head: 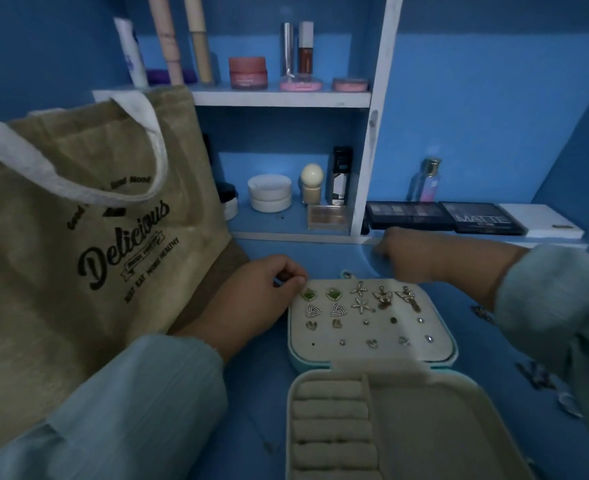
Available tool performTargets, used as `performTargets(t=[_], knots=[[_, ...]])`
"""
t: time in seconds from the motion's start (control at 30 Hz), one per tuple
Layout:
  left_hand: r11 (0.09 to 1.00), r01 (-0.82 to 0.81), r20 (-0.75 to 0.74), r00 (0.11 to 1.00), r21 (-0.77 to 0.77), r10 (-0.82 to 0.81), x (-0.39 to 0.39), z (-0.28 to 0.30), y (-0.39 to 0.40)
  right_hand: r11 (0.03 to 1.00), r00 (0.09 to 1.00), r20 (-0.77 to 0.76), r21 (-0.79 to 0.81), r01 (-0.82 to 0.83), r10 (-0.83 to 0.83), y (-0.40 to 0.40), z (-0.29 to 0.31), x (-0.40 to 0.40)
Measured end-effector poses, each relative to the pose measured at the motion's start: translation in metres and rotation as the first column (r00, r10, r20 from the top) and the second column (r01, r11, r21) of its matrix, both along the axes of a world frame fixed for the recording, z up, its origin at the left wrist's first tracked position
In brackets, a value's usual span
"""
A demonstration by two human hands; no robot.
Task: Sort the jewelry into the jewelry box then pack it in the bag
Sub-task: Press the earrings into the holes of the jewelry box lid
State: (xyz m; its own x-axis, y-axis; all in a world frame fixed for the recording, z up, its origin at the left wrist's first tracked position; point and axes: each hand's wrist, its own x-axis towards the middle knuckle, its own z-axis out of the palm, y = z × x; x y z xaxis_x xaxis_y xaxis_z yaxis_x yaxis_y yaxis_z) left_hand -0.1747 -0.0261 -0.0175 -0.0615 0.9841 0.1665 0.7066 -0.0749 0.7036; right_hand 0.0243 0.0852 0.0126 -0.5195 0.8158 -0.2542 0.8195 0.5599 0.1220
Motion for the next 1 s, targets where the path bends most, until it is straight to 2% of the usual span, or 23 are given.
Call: performTargets(t=[0.23,0.4,0.5,0.63,0.8,1.0], knots=[[1.0,-0.004,0.081,0.997,-0.023,0.006,-0.003,0.0,0.005,1.0,0.991,-0.137,0.015,-0.013,0.015,0.003,-0.003,0.002],[0.999,-0.009,0.146,0.989,-0.042,0.015,-0.003,-0.003,0.004,0.999,0.989,-0.144,0.04,-0.019,0.024,0.004,0.003,-0.01],[0.998,-0.004,0.187,0.982,-0.059,0.015,-0.005,-0.004,0.004,0.987,0.958,-0.265,0.142,-0.075,0.111,0.008,0.012,-0.032],[0.997,-0.007,0.252,0.967,-0.074,0.026,-0.008,-0.006,0.005,0.964,0.888,-0.382,0.171,-0.204,0.256,0.012,0.021,-0.068],[0.996,0.009,0.361,0.932,-0.091,0.025,-0.01,-0.008,0.006,0.955,0.875,-0.384,0.14,-0.261,0.295,0.029,0.013,-0.106],[0.995,0.002,0.395,0.918,-0.098,0.038,-0.012,-0.011,0.009,0.957,0.875,-0.389,0.141,-0.254,0.29,0.052,0.002,-0.133]])
